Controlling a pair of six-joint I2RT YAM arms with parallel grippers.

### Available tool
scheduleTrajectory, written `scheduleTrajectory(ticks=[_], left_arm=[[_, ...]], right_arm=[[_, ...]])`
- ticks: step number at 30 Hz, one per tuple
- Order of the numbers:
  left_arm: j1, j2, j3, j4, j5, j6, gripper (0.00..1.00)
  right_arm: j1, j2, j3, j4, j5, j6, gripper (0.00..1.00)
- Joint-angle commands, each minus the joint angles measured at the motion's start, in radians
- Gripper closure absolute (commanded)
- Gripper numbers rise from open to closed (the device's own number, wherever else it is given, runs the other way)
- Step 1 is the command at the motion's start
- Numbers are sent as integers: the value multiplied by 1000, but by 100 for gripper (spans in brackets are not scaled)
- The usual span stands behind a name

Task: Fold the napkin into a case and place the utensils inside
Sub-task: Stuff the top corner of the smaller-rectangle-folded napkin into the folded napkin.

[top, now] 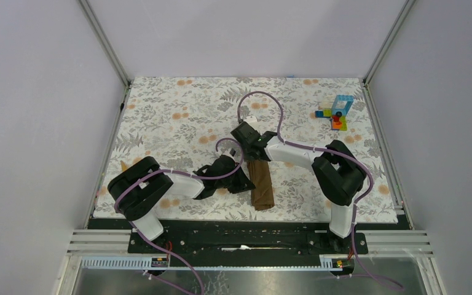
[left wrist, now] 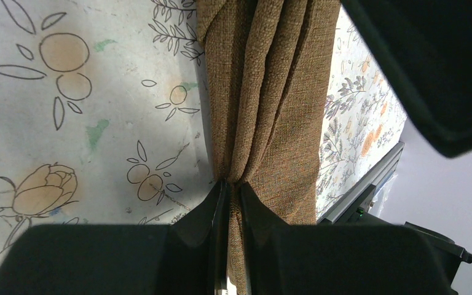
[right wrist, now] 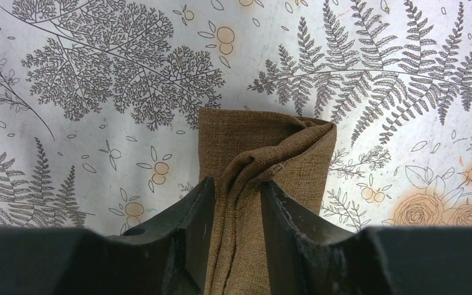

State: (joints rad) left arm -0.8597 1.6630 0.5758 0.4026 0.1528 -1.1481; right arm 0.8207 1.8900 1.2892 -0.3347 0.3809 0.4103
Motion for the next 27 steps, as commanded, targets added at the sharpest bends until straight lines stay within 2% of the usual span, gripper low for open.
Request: scheduleTrajectory(ticks=[1, 4, 6, 12, 13, 17, 19, 23, 27], left_arm=[[-4, -20, 16, -16, -25, 31, 86], [-4, -19, 15, -16, -27, 32, 86], [-3, -20, 14, -17, -28, 32, 86], [-4, -37, 9, -21, -36, 40, 83], [-4, -47, 4, -22, -43, 43, 80], [-2, -133, -31, -19, -85, 67, 52], [2, -196, -44, -43, -126, 89, 44], [44, -311, -51, -126, -209, 125, 37], [118, -338, -46, -142, -198, 141, 34]], right_arm=[[21, 13, 45, -22, 69, -4, 60], [25, 14, 44, -23, 81, -5, 64], [27, 12, 41, -22, 88, -5, 71], [27, -20, 6, 16, 85, -19, 100], [27, -28, -5, 32, 80, -21, 100], [24, -86, -73, 115, -5, -46, 100], [20, -101, -93, 135, -42, -47, 100], [-5, -130, -132, 169, -132, -6, 100], [-59, -169, -189, 221, -228, 49, 100]])
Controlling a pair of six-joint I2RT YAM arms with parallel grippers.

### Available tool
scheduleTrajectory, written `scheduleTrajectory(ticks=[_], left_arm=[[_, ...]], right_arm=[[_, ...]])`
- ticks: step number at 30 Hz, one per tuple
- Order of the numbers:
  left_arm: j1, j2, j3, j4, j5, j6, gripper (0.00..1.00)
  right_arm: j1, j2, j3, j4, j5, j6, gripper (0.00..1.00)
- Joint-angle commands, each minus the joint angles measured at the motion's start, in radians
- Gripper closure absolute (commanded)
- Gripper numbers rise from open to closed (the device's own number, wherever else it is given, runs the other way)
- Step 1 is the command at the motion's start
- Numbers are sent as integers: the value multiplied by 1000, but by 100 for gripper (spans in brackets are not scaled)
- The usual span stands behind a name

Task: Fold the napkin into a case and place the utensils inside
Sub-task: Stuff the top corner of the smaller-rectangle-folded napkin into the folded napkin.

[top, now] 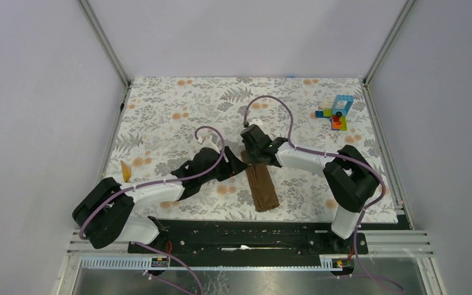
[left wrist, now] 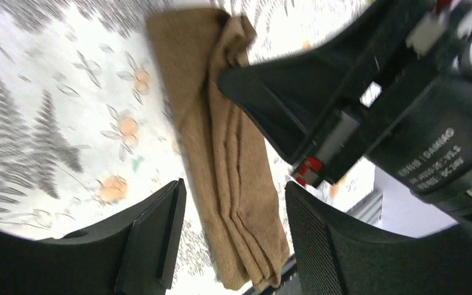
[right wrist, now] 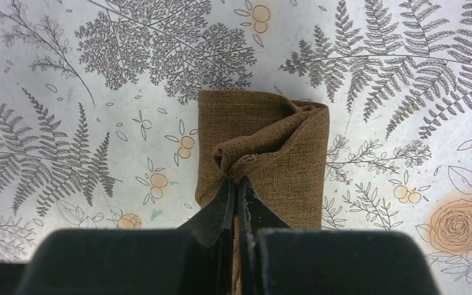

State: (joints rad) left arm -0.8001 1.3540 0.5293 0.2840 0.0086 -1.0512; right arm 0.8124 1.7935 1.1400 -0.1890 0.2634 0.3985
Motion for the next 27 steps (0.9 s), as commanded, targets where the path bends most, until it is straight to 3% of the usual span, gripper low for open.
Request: scheduleTrajectory(ticks=[1, 5, 10, 16, 20, 27], left_arm=[[73, -20, 15, -29, -43, 55, 32], [90, 15, 65, -61, -73, 97, 39], [87, 114, 186, -113, -68, 239, 61], [76, 289, 370, -246, -77, 371, 63], [44, 369, 438, -270, -99, 421, 70], [-35, 437, 531, -346, -246, 496, 67]], right_arm=[[-60, -77, -45, 77, -129, 70, 100], [-92, -89, -65, 92, -195, 89, 100], [-121, -102, -93, 109, -256, 120, 100], [-134, -111, -98, 110, -262, 135, 100], [-140, -114, -97, 109, -286, 143, 100], [-157, -123, -107, 109, -299, 149, 100]])
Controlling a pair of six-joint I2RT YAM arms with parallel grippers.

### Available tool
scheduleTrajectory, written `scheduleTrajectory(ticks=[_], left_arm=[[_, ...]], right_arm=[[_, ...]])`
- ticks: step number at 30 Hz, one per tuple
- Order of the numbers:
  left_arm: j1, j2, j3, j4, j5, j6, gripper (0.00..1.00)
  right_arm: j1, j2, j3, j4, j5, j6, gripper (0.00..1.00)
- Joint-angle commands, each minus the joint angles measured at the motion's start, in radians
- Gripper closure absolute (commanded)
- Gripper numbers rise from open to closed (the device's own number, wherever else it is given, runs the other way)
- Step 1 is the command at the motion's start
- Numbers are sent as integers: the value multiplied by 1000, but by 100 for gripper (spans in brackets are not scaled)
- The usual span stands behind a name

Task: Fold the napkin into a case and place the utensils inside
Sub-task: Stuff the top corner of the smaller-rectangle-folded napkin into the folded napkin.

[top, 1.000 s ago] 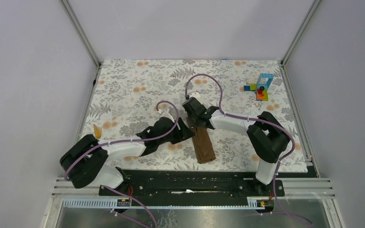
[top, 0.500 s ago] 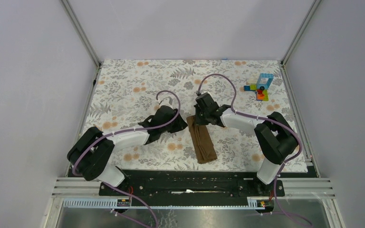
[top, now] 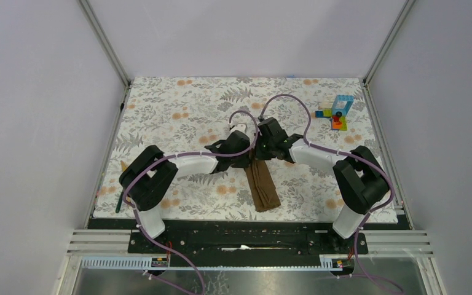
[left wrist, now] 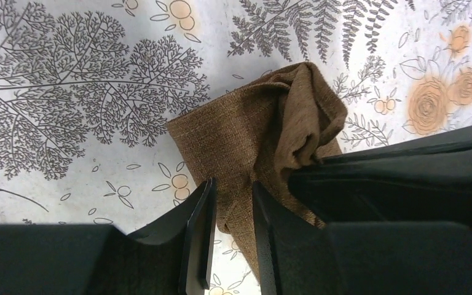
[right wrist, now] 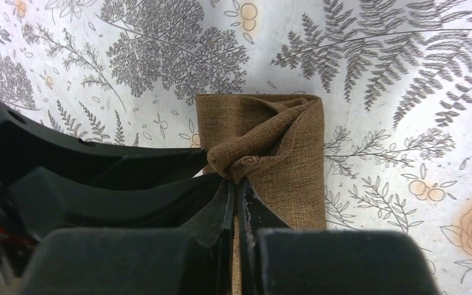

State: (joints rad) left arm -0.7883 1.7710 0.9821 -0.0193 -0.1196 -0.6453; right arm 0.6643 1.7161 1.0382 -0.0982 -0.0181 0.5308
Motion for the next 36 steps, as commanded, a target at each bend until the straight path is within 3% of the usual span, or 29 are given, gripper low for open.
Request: scheduleTrajectory(ticks=[1, 7, 14, 24, 32, 36], left_arm=[[-55, 26, 85, -52, -141, 93, 67], [-79, 49, 126, -105, -241, 100, 66], [-87, 69, 164, -110, -239, 114, 68], [-111, 85, 189, -86, -257, 135, 60], [-112, 80, 184, -73, -283, 138, 66], [-118, 61, 172, -63, -294, 139, 62]], right_arm=[[-10, -46, -6, 18, -18, 17, 100], [-11, -46, -5, 18, -22, 15, 100], [-11, -40, -7, 18, -34, 19, 100], [-11, -37, -7, 17, -43, 22, 100], [-11, -29, -6, 16, -45, 21, 100], [-11, -23, -3, 12, -47, 22, 100]])
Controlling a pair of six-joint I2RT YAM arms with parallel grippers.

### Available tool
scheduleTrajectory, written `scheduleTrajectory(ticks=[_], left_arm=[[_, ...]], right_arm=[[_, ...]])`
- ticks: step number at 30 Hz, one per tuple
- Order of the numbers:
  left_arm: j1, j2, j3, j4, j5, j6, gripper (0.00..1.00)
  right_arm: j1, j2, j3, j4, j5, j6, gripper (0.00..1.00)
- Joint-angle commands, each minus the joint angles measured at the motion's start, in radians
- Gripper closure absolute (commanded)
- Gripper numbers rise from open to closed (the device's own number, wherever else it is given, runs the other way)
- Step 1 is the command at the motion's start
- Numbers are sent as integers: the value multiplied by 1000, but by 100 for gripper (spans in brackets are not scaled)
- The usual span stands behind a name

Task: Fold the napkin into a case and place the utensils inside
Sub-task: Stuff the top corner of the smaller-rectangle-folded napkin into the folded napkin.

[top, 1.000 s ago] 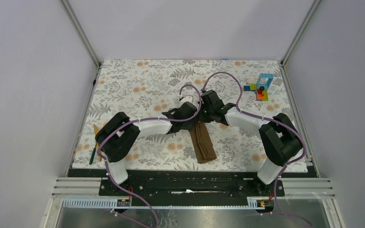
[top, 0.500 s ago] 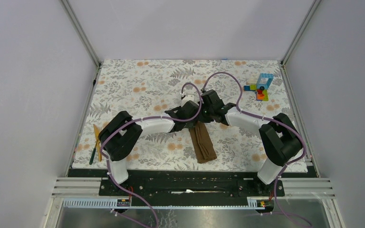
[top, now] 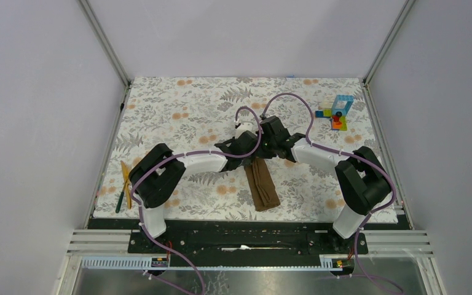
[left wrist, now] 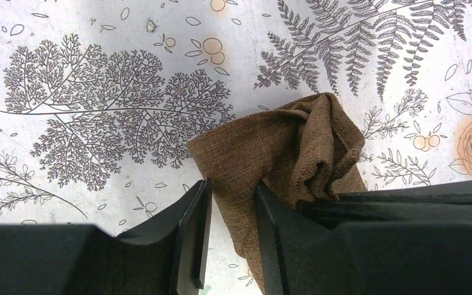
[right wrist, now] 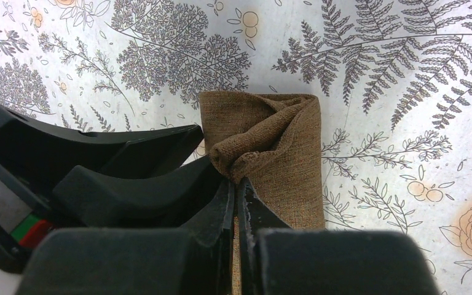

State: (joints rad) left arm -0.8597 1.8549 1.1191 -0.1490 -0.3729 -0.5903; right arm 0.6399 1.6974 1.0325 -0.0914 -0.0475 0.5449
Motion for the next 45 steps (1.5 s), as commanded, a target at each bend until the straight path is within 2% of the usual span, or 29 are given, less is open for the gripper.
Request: scheduleTrajectory(ticks=[1, 5, 13, 18, 29, 45], left_arm=[[-50, -25, 31, 70, -45, 88, 62], [-57, -27, 31, 78, -58, 99, 60], [-74, -15, 43, 79, -82, 110, 67], [-75, -18, 32, 79, -97, 104, 79], [-73, -49, -15, 123, -72, 99, 100], [12, -165, -194, 305, 85, 29, 100]], right_arm=[[14, -3, 4, 5, -20, 8, 100], [14, -1, 7, 5, -22, 6, 100], [14, 4, 3, 4, -22, 6, 100], [14, 2, 2, 3, -20, 9, 100], [0, 0, -34, 43, -67, 49, 100], [-28, 30, -148, 216, -174, 145, 100]])
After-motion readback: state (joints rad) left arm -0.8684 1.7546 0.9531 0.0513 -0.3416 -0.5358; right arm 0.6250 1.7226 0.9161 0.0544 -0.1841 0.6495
